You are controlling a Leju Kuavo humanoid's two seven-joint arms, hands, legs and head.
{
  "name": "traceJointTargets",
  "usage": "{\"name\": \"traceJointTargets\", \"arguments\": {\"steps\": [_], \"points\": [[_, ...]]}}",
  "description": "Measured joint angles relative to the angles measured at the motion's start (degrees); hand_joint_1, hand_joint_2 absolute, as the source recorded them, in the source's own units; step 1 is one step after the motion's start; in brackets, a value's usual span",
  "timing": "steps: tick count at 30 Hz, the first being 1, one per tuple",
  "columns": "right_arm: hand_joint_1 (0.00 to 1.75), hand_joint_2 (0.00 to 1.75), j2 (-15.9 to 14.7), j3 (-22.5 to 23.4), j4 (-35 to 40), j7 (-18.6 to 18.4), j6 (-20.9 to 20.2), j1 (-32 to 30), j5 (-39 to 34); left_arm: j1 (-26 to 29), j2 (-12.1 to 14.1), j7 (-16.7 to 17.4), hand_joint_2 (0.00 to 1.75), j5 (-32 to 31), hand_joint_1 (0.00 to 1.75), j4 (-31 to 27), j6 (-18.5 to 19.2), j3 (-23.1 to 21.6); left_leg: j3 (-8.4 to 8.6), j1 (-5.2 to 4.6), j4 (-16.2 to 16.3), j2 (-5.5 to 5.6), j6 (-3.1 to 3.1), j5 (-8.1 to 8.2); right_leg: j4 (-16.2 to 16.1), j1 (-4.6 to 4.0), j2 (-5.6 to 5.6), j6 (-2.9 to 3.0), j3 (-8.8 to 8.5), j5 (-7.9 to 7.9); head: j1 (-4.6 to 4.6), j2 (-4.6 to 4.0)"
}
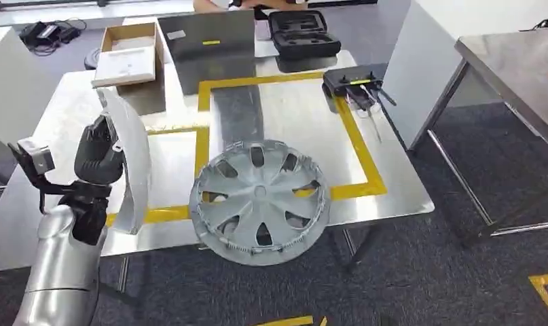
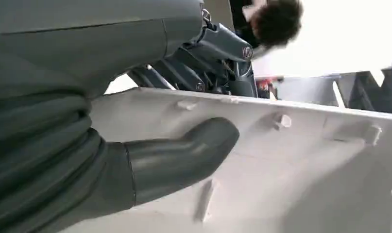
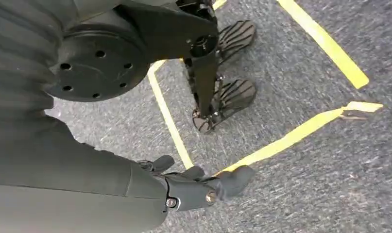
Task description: Take the parts from the cabinet and place them on the table.
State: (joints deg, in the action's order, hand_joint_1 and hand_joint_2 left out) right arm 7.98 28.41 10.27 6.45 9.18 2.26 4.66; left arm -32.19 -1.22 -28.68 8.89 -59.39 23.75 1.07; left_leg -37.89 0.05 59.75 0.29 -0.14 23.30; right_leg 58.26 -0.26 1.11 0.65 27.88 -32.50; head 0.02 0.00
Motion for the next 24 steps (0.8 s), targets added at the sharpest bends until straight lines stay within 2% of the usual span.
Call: {"name": "traceJointTargets", "arguments": {"steps": [1,2,3,4,5,6,7,8,9,11,12,13,14,15,19,24], "points": [[0.00,1.75,0.02,0.06,0.00,0.00,-0.02,0.08,0.02,-0.24,0.02,-0.82,1.75,-2.42,1.75,0.00,-2.41,0.00,0.01,-0.05,-0.11,0.05,0.27,0.15,-0.19,0.00,0.01,-0.29,-0.23,-0.20,0.02,0.00],[0.00,1.75,0.02,0.17,0.02,0.00,-0.02,0.11,0.04,-0.46,0.02,-1.67,1.75,-5.31,1.75,-0.02,-4.92,0.00,0.46,0.29,-0.45,0.04,0.59,0.25,0.14,0.23,-0.26,-0.74,-0.20,-0.84,0.04,0.00],[0.00,1.75,0.04,0.26,0.02,0.04,-0.02,0.10,0.11,-0.65,0.04,-2.54,1.75,-7.61,1.75,-0.04,-7.43,0.00,0.75,0.31,-0.58,0.04,1.03,0.56,2.12,0.19,-0.58,-1.12,0.63,-1.65,-0.20,0.00],[0.00,1.75,0.11,0.35,0.02,0.04,-0.04,0.10,0.20,-0.85,0.04,-3.27,1.75,-10.22,1.75,0.00,-10.27,0.02,0.95,0.33,-0.60,0.02,1.39,0.84,6.33,0.26,-0.74,-1.49,2.99,-3.41,-0.24,0.00],[0.00,1.75,0.11,0.39,0.02,0.02,-0.07,0.10,0.26,-0.94,0.04,-3.54,1.75,-13.25,1.75,0.07,-13.47,0.00,1.08,0.32,-0.59,0.02,1.54,1.13,11.20,0.41,-0.77,-1.71,6.02,-5.28,-0.22,0.00],[0.00,1.75,0.11,0.42,0.02,0.00,-0.11,0.07,0.46,-0.93,0.04,-3.58,1.75,-17.19,1.75,0.26,-17.41,-0.07,1.27,0.29,-0.59,0.04,1.56,1.42,15.68,0.51,-0.77,-1.87,9.08,-6.43,-0.26,0.00],[0.00,1.75,0.13,0.44,0.02,-0.02,-0.13,0.05,0.59,-0.91,0.07,-3.82,1.75,-21.61,1.75,0.81,-21.83,-0.17,1.55,0.29,-0.59,0.07,1.54,1.75,18.59,0.55,-0.77,-1.96,11.61,-6.38,-0.24,0.00],[0.00,1.75,0.13,0.44,0.02,-0.05,-0.20,0.03,0.76,-0.93,0.24,-4.04,1.75,-26.33,1.75,1.53,-26.48,-0.24,1.97,0.30,-0.58,0.13,1.46,2.09,18.47,0.60,-0.80,-1.94,12.69,-4.72,-0.26,0.00],[0.00,1.75,0.13,0.44,0.02,-0.13,-0.28,-0.01,1.01,-0.99,0.31,-4.22,1.75,-30.52,1.75,2.36,-30.57,-0.33,2.54,0.30,-0.58,0.16,1.35,2.49,15.51,0.66,-0.83,-1.83,12.28,-1.62,-0.26,0.00],[0.00,1.75,0.11,0.44,0.02,-0.20,-0.28,0.00,1.27,-1.21,0.42,-4.79,1.75,-35.76,1.75,3.83,-35.78,-0.33,3.84,0.30,-0.58,0.21,1.06,3.31,5.33,0.65,-0.86,-1.40,8.92,5.45,-0.29,0.00],[0.00,1.75,0.11,0.44,0.02,-0.31,-0.31,-0.01,1.59,-1.44,0.50,-4.96,1.75,-37.95,1.75,4.78,-37.93,-0.37,4.00,0.31,-0.63,0.21,0.81,3.62,2.17,0.56,-0.87,-1.02,7.89,6.58,-0.27,0.00],[0.00,1.75,0.11,0.44,0.00,-0.46,-0.39,0.07,1.73,-1.96,0.55,-5.13,1.75,-39.71,1.75,5.88,-39.49,-0.39,3.97,-0.09,-0.41,0.45,0.44,3.81,1.18,0.22,-0.82,-0.75,7.29,6.07,-0.22,0.00],[0.00,1.75,0.20,0.44,0.00,-0.64,-0.52,0.18,1.86,-2.10,0.81,-5.27,1.75,-41.31,1.75,6.82,-40.87,-0.39,3.77,-0.31,-0.25,0.47,0.46,3.95,0.73,0.62,-0.81,-0.83,7.11,6.06,-0.15,0.00],[0.00,1.75,0.26,0.44,0.00,-0.77,-0.52,0.12,2.01,-2.15,1.14,-5.52,1.75,-43.04,1.75,7.77,-42.56,-0.39,3.88,-0.21,-0.52,0.42,0.64,3.94,0.69,0.51,-0.73,-0.94,7.12,5.91,-0.11,0.00],[0.00,1.75,0.26,0.46,0.00,-0.81,-0.63,0.03,2.40,-2.89,1.60,-6.45,1.75,-47.80,1.75,11.28,-48.04,-0.44,4.32,-0.19,-1.14,0.19,0.31,3.78,0.72,0.35,-0.43,-0.38,7.11,5.81,-0.09,0.00],[0.00,1.75,0.26,0.46,0.00,-0.79,-0.63,0.07,2.58,-4.92,1.75,-5.70,1.75,-53.75,1.75,16.11,-55.84,-0.46,4.45,-0.14,-1.47,0.19,-0.23,3.62,0.75,0.31,-0.51,-0.12,7.11,5.72,-0.11,0.00]]}}
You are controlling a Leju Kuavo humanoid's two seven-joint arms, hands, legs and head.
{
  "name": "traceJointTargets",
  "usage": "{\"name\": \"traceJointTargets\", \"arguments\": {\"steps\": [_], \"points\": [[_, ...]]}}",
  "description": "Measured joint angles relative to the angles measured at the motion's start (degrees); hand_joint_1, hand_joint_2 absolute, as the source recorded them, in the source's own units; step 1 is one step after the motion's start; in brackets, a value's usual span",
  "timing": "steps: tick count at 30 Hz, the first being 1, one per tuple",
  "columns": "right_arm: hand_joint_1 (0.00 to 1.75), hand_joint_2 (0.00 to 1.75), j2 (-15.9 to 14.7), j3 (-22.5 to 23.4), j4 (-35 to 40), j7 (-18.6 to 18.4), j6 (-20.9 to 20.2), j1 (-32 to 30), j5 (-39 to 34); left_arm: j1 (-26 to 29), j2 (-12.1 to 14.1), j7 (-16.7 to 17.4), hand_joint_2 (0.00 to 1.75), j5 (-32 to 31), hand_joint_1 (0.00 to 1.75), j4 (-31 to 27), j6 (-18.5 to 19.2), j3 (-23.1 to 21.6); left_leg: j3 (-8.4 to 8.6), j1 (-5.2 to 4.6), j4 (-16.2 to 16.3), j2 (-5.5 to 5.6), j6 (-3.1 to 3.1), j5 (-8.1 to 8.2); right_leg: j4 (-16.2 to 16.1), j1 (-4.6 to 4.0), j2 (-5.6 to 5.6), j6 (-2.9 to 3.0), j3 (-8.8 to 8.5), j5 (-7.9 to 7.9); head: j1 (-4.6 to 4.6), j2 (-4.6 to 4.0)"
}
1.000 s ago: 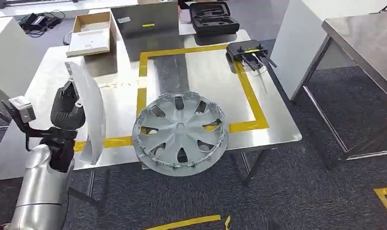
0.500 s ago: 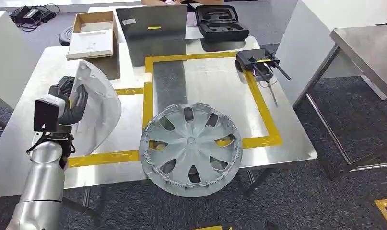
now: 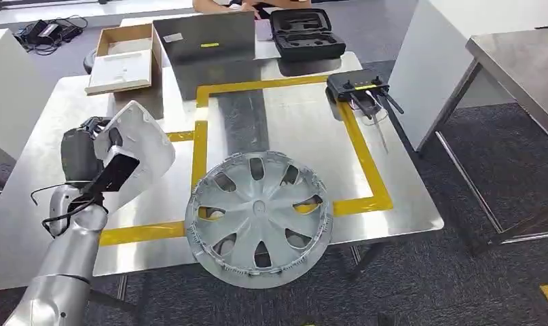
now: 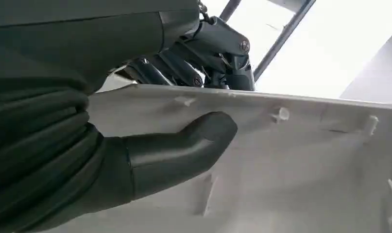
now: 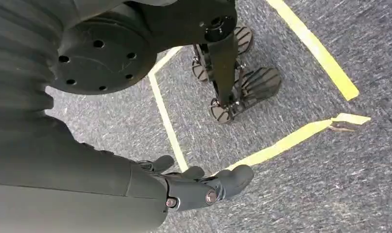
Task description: Take the parts from the cabinet and place them on the table.
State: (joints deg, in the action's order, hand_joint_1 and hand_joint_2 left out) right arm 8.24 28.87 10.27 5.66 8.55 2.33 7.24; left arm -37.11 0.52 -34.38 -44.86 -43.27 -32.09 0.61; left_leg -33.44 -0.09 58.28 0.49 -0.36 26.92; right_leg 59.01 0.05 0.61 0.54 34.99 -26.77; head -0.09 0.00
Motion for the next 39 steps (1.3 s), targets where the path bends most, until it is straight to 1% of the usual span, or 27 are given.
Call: {"name": "traceJointTargets", "arguments": {"steps": [2,8,9,11,12,15,16,19,23,31,39], "points": [[0.00,1.75,0.00,0.00,0.00,-0.17,-0.15,0.01,0.22,-1.20,0.04,0.83,1.75,-2.42,1.75,2.41,-2.27,-0.39,-0.01,0.04,-0.01,0.00,-0.14,-0.02,0.01,-0.04,0.00,0.02,0.00,0.01,0.00,0.00],[0.00,1.75,0.00,0.00,0.00,-0.18,-0.15,0.00,0.52,-3.75,0.11,0.37,1.75,-4.93,1.75,7.66,-6.48,-0.59,-0.01,0.05,0.00,0.00,-0.21,-0.06,0.01,0.02,0.01,0.11,-0.04,0.08,0.00,0.00],[0.00,0.00,0.00,0.00,0.00,-0.17,-0.15,0.00,0.59,-4.05,0.18,0.74,1.75,-6.19,0.00,8.26,-7.08,-0.57,-0.01,0.05,0.01,0.00,-0.21,-0.06,0.01,0.04,0.00,0.11,-0.05,0.09,0.00,0.00],[0.00,0.00,0.00,0.00,0.00,-0.15,-0.15,-0.02,0.87,-4.18,0.35,3.06,1.75,-11.37,0.00,8.46,-7.62,-0.35,-0.01,0.04,0.03,0.00,-0.21,-0.06,0.00,0.09,0.00,0.10,-0.06,0.09,0.00,0.00],[0.00,0.00,0.00,0.00,0.00,-0.15,-0.13,-0.03,0.94,-4.25,0.39,3.33,1.75,-13.27,0.00,8.48,-7.62,-0.20,-0.01,0.04,0.04,0.00,-0.21,-0.06,-0.01,0.11,0.00,0.10,-0.07,0.10,0.00,0.00],[0.00,0.00,0.00,0.00,0.00,0.00,0.00,-0.02,0.92,-5.23,0.39,-0.19,1.75,-11.91,0.00,10.55,-6.66,0.76,-0.01,0.04,0.06,0.01,-0.21,-0.06,-0.03,0.13,-0.02,0.06,-0.09,0.12,-0.02,0.00],[0.00,0.00,0.00,0.00,0.00,0.00,0.02,-0.01,0.83,-5.47,0.39,-0.79,0.00,-11.60,0.00,11.10,-6.51,1.09,-0.01,0.03,0.06,0.01,-0.21,-0.06,-0.03,0.13,-0.02,0.06,-0.09,0.12,0.00,0.00],[0.00,0.00,0.00,0.11,0.00,0.02,0.04,-0.01,0.46,-6.29,0.33,-0.81,0.00,-11.43,0.00,12.72,-6.51,1.55,-0.01,0.03,0.07,0.01,-0.21,-0.06,-0.04,0.15,-0.02,0.05,-0.09,0.13,0.00,0.00],[0.00,0.00,0.00,0.37,0.00,-0.02,0.11,-0.01,0.22,-6.95,-0.35,1.25,0.00,-13.35,0.00,13.75,-7.64,2.12,-0.02,0.02,0.08,0.02,-0.20,-0.06,-0.05,0.16,-0.04,0.05,-0.09,0.13,-0.02,0.00],[0.00,0.00,0.00,0.37,0.00,-0.20,0.11,0.00,0.89,-7.32,-1.42,2.77,0.00,-15.12,0.00,14.95,-7.97,2.54,-0.01,0.02,0.08,0.02,-0.20,-0.06,-0.05,0.16,-0.03,0.04,-0.11,0.14,0.00,0.00],[0.00,0.00,-0.24,0.37,0.00,-0.37,-0.26,-0.01,2.60,-7.25,-2.16,2.62,0.00,-13.70,0.00,15.17,-7.95,2.73,-0.01,0.02,0.08,0.02,-0.20,-0.06,-0.05,0.16,-0.04,0.04,-0.13,0.14,0.00,0.00]]}}
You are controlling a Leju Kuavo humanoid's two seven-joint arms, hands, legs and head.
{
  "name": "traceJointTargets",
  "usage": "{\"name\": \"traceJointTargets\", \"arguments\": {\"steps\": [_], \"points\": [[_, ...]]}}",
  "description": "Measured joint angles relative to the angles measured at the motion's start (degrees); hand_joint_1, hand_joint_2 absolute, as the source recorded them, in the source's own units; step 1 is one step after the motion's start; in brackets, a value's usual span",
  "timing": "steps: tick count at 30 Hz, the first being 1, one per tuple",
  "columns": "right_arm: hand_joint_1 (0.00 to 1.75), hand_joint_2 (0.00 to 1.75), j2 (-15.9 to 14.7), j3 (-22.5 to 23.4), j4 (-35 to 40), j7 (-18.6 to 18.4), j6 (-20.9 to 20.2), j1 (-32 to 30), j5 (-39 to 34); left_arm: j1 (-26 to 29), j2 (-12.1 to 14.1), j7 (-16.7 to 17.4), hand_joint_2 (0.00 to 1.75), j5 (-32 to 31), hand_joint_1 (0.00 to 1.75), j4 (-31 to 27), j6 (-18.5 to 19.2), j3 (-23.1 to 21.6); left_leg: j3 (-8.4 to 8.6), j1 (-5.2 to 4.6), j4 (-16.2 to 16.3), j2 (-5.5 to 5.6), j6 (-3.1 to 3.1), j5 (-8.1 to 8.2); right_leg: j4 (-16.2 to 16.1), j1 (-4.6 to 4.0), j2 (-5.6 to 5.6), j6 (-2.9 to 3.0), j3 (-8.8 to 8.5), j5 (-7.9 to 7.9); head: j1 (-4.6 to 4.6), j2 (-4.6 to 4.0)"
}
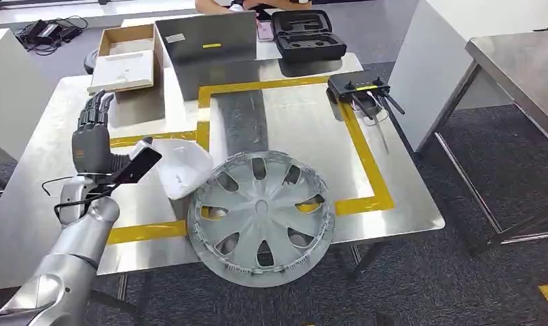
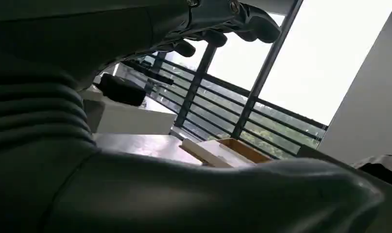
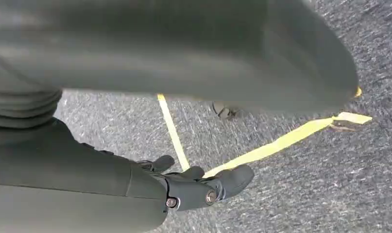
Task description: Take the parts from the cabinet and place them on the table.
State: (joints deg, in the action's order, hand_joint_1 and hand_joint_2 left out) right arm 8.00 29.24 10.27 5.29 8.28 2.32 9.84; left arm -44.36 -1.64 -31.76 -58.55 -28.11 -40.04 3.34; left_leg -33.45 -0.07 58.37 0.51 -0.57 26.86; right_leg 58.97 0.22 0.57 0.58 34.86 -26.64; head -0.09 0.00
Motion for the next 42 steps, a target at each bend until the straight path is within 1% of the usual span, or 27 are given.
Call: {"name": "traceJointTargets", "arguments": {"steps": [3,6,7,9,10,11,13,18,20,22,24,27,31,42], "points": [[0.00,0.00,-0.17,0.00,0.00,-0.31,0.00,0.00,0.35,0.03,-0.11,0.00,0.00,0.26,0.00,0.04,0.15,0.00,0.00,0.00,0.00,0.00,0.00,0.00,0.00,0.01,0.00,0.00,0.00,0.00,-0.02,0.00],[0.00,0.00,-0.24,0.00,0.00,-0.20,-0.09,0.01,0.61,0.28,-0.13,2.10,0.00,-1.62,0.00,-0.39,-0.02,0.02,0.00,0.00,0.00,0.00,0.00,0.00,0.00,0.01,0.00,0.00,-0.02,0.00,0.00,0.00],[0.00,0.00,-0.26,0.00,0.00,0.02,-0.15,0.00,0.63,0.58,-0.13,3.68,0.00,-3.89,0.00,-1.02,-0.04,0.13,0.01,0.00,0.00,0.00,0.00,0.00,0.00,0.01,0.00,0.00,-0.03,0.00,-0.02,0.00],[0.00,0.00,-0.26,0.00,0.00,0.55,-0.39,0.00,0.63,2.01,-0.13,7.48,0.00,-11.30,0.00,-4.21,-0.07,1.16,0.02,0.00,0.00,-0.02,0.00,0.00,0.00,0.00,0.02,0.00,-0.03,0.00,0.00,0.00],[0.00,0.00,-0.26,0.00,0.00,0.66,-0.39,-0.01,0.57,2.56,-0.17,8.00,0.00,-13.74,0.00,-5.49,-0.09,1.77,0.03,0.00,0.00,-0.02,0.00,0.00,0.00,0.00,0.02,0.00,-0.02,0.00,-0.02,0.00],[0.00,0.00,-0.26,0.00,0.00,0.85,-0.39,-0.02,0.46,3.11,-0.35,7.41,0.00,-16.46,0.00,-7.15,-0.09,2.98,0.03,0.00,0.00,-0.01,0.00,0.00,0.00,0.00,0.01,0.00,-0.02,0.00,0.00,0.00],[0.00,0.00,-0.26,0.00,0.00,0.92,-0.39,-0.01,0.48,4.20,-0.68,5.64,0.00,-18.12,0.00,-9.62,-0.11,5.40,0.03,0.00,-0.01,-0.02,0.00,0.00,0.00,0.00,0.02,0.00,-0.02,0.00,-0.02,0.00],[0.00,0.00,-0.26,0.00,0.00,0.92,-0.04,-0.04,0.48,7.01,-2.54,1.72,0.00,-23.08,0.00,-16.86,-0.11,11.37,0.03,0.00,-0.01,-0.01,0.00,0.01,-0.01,0.00,0.01,0.00,-0.03,-0.01,0.00,0.00],[0.00,0.00,-0.26,0.00,0.00,0.90,0.11,-0.03,0.48,7.69,-3.30,1.36,0.00,-24.62,0.00,-19.22,-0.11,13.31,0.02,0.00,0.00,-0.01,0.01,0.01,-0.01,0.00,0.00,-0.01,-0.03,0.00,-0.02,0.00],[0.00,0.00,-0.26,0.00,0.00,0.90,0.26,-0.04,0.50,8.28,-3.91,1.68,0.00,-26.52,0.00,-21.73,-0.11,14.67,0.02,-0.01,0.00,-0.01,0.01,0.01,-0.01,0.01,0.01,-0.01,-0.03,0.00,0.00,0.00],[0.00,0.00,-0.26,0.00,0.00,1.05,0.42,-0.04,0.57,8.78,-4.22,3.26,0.00,-27.85,0.00,-24.03,-0.11,15.06,0.02,-0.01,0.00,0.00,0.01,0.01,-0.01,0.01,0.00,-0.01,-0.04,0.00,0.00,0.00],[0.00,0.00,-0.26,0.00,0.00,1.31,0.46,-0.02,0.57,9.21,-4.48,4.88,0.00,-27.82,0.00,-26.25,-0.11,15.06,0.03,-0.01,0.00,0.00,0.01,0.01,-0.01,0.01,-0.01,-0.01,-0.05,0.00,0.00,0.00],[0.00,0.00,-0.26,0.07,0.00,1.46,0.31,0.00,0.46,9.30,-4.81,4.96,0.00,-27.69,0.00,-27.52,-0.11,15.10,0.03,-0.01,0.00,0.01,0.01,0.01,-0.01,0.01,-0.02,-0.01,-0.05,0.00,0.00,0.00],[0.00,0.00,-0.26,0.98,0.00,1.77,0.11,-0.01,-0.02,9.28,-5.31,4.96,0.00,-27.69,0.00,-27.65,-0.11,15.10,0.04,-0.01,0.00,0.01,0.01,0.01,-0.01,0.01,-0.02,-0.01,-0.05,0.00,0.00,0.00]]}}
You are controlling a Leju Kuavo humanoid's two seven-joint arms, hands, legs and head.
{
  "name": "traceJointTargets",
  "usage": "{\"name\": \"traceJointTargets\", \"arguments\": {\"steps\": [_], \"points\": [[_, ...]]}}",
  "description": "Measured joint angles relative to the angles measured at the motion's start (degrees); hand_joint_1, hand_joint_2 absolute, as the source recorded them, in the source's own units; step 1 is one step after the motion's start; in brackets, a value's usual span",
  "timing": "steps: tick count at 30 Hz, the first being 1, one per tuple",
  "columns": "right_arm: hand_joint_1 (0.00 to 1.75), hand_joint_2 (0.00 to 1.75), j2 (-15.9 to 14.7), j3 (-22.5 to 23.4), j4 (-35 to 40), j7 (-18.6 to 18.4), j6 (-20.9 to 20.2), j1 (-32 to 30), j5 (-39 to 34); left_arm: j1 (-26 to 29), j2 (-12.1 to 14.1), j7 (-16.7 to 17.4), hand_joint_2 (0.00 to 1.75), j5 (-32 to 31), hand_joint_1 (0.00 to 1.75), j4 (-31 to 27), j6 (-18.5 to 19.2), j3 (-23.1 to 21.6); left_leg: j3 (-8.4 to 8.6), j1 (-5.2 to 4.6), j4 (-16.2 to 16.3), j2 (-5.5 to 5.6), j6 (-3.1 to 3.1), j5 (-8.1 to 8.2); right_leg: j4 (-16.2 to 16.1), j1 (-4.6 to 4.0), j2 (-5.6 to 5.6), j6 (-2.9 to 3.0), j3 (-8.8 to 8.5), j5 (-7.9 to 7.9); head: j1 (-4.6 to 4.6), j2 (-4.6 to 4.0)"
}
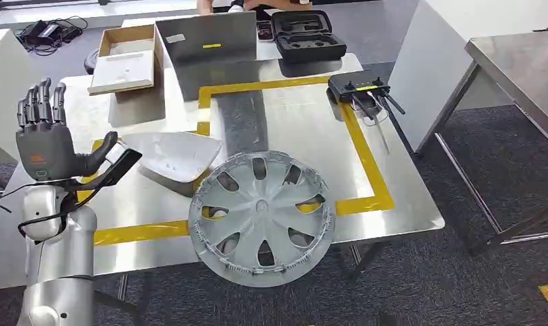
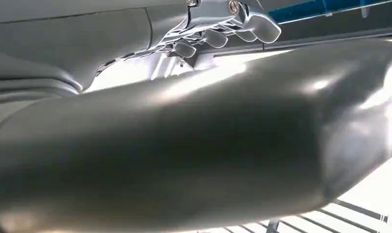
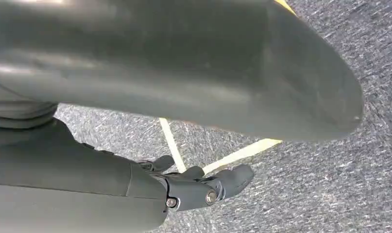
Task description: Take the parts from the cabinet and place them on the table.
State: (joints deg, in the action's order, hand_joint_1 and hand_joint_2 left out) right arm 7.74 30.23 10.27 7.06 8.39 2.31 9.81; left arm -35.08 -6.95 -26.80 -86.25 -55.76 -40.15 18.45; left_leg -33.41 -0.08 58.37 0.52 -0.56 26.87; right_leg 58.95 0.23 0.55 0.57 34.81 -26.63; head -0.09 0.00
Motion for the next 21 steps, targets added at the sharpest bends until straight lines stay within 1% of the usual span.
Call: {"name": "traceJointTargets", "arguments": {"steps": [5,9,16,17,18,19,21], "points": [[0.00,0.00,0.00,0.26,0.00,0.00,0.00,0.03,-0.33,-0.47,0.00,0.04,0.00,-0.02,0.00,0.02,0.00,0.02,0.01,0.00,0.00,0.00,0.00,0.00,0.00,-0.01,0.00,0.00,0.00,0.00,0.00,0.00],[0.00,0.00,0.07,0.44,0.00,-0.39,0.00,0.04,-0.37,-1.61,0.00,1.66,0.00,-0.22,0.00,0.02,0.00,0.00,0.01,0.00,0.00,0.00,0.00,0.00,0.00,-0.01,0.00,0.00,0.00,0.00,0.00,0.00],[0.00,0.00,0.28,0.98,0.00,0.00,0.02,0.04,-1.05,-2.44,-0.07,3.85,0.00,-0.39,0.00,0.37,0.00,-0.68,0.02,0.00,0.01,0.00,0.00,0.00,0.00,0.00,0.00,0.00,0.00,0.00,0.00,0.00],[0.00,0.00,0.31,1.13,0.00,0.00,0.07,0.04,-1.05,-2.49,-0.07,4.19,0.00,-0.42,0.37,0.37,0.00,-0.89,0.02,0.00,0.01,0.00,0.00,0.00,0.00,0.00,0.00,0.00,0.00,0.00,0.00,0.00],[0.00,0.00,0.31,1.31,0.00,0.00,0.13,0.04,-1.05,-2.57,-0.09,4.33,0.00,-0.42,1.10,0.44,0.00,-1.12,0.02,0.00,0.01,0.00,0.00,0.00,0.00,0.00,0.00,0.00,0.00,0.00,0.00,0.00],[0.00,0.00,0.31,1.44,0.00,0.02,0.20,0.04,-1.05,-2.70,-0.09,4.42,0.00,-0.42,1.75,0.59,0.00,-1.20,0.02,0.00,0.01,0.00,0.00,0.00,0.00,0.00,0.00,0.00,0.00,0.00,0.00,0.00],[0.00,0.00,0.31,1.53,0.00,0.26,0.20,0.04,-1.01,-2.92,-0.09,4.50,0.00,-0.39,1.75,1.03,0.00,-1.66,0.02,0.00,0.01,0.00,0.00,0.00,0.00,0.00,0.01,0.00,0.00,0.00,0.00,0.00]]}}
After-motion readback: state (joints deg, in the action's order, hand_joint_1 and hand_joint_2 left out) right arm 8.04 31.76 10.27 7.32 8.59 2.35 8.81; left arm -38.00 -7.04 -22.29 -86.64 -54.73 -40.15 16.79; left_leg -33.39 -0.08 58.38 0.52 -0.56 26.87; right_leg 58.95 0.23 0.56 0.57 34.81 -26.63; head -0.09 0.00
